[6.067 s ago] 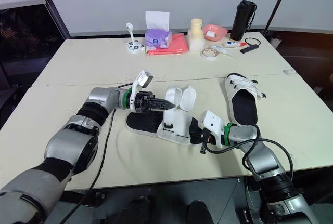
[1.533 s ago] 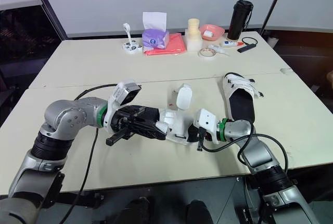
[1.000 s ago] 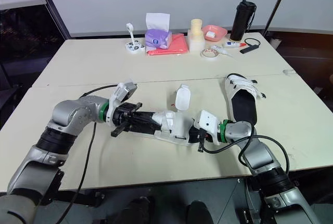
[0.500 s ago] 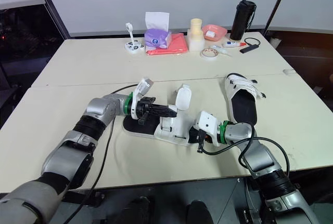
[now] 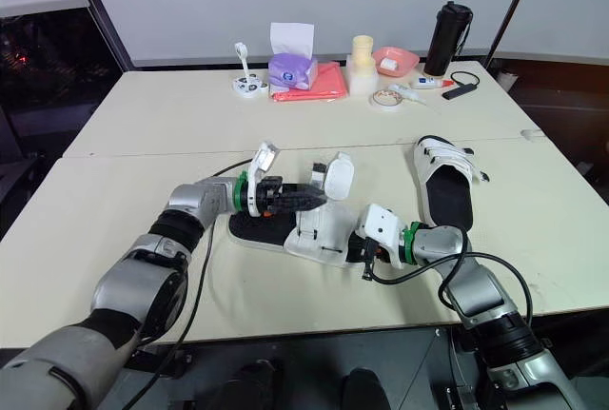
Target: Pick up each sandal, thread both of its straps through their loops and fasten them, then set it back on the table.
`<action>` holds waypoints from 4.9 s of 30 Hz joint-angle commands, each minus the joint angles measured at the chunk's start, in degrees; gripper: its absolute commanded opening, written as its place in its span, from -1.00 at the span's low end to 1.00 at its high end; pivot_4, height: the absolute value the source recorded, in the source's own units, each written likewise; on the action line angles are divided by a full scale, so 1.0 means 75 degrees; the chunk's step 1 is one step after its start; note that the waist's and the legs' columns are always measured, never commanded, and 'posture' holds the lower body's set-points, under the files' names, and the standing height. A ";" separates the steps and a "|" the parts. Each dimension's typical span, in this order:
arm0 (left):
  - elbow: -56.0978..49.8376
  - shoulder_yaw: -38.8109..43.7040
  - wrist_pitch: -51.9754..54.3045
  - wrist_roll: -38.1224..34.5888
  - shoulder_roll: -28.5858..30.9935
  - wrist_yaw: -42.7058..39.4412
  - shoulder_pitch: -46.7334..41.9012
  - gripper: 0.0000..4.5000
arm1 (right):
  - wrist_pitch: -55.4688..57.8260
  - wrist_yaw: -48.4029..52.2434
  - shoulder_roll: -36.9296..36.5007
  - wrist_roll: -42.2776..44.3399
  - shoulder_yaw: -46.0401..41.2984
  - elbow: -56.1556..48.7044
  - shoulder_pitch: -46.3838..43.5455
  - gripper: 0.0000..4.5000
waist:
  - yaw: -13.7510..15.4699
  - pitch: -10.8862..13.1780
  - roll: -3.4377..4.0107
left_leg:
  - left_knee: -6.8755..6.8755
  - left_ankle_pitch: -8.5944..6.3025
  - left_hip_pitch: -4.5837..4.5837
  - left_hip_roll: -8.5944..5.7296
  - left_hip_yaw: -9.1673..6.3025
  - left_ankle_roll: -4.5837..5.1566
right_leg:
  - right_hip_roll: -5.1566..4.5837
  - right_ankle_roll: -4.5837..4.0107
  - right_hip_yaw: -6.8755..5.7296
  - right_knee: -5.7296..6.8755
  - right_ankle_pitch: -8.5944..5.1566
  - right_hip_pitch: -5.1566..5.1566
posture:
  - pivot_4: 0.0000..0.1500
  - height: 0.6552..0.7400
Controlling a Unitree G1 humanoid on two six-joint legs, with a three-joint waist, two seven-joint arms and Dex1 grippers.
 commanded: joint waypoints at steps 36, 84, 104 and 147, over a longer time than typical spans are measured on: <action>0.2073 0.0500 -0.3483 0.2340 0.0044 0.1413 -0.1140 0.56 | -0.0139 0.0133 -0.0069 -0.0386 0.0316 0.0701 -0.0142 -1.00 | -0.0024 0.0000 -0.0005 | -0.0002 0.0003 0.0000 -0.0004 0.0005 -0.0003 | 0.0002 0.0003 -0.0004 0.0015 0.0000 -0.0003 | 1.00 1.00; -0.1192 0.0036 -0.4808 0.2328 0.1079 -0.0949 0.1358 -0.18 | -0.0057 0.0065 -0.0126 -0.0399 0.0247 0.0285 -0.0039 -1.00 | -0.0021 -0.0002 -0.0006 | 0.0003 0.0007 0.0002 0.0000 -0.0006 -0.0008 | 0.0003 -0.0006 -0.0001 0.0029 0.0005 -0.0009 | 1.00 1.00; -0.3613 -0.0780 -0.2760 0.1666 0.0962 -0.1305 0.2652 -0.97 | 0.0078 0.0157 -0.0254 -0.0312 0.0129 0.0046 -0.0069 -1.00 | -0.0018 -0.0003 -0.0004 | 0.0000 0.0007 0.0002 0.0000 -0.0010 -0.0007 | 0.0001 -0.0007 0.0003 0.0028 0.0004 -0.0009 | 1.00 1.00; -0.0650 0.0420 0.0262 0.0386 0.0621 0.0323 -0.0101 -0.59 | 0.0498 0.0349 -0.0263 0.0085 0.0240 -0.0035 0.0209 -1.00 | -0.0070 -0.0003 -0.0007 | 0.0001 0.0007 -0.0012 0.0001 -0.0002 -0.0006 | 0.0005 -0.0004 -0.0002 0.0027 0.0003 -0.0025 | 1.00 1.00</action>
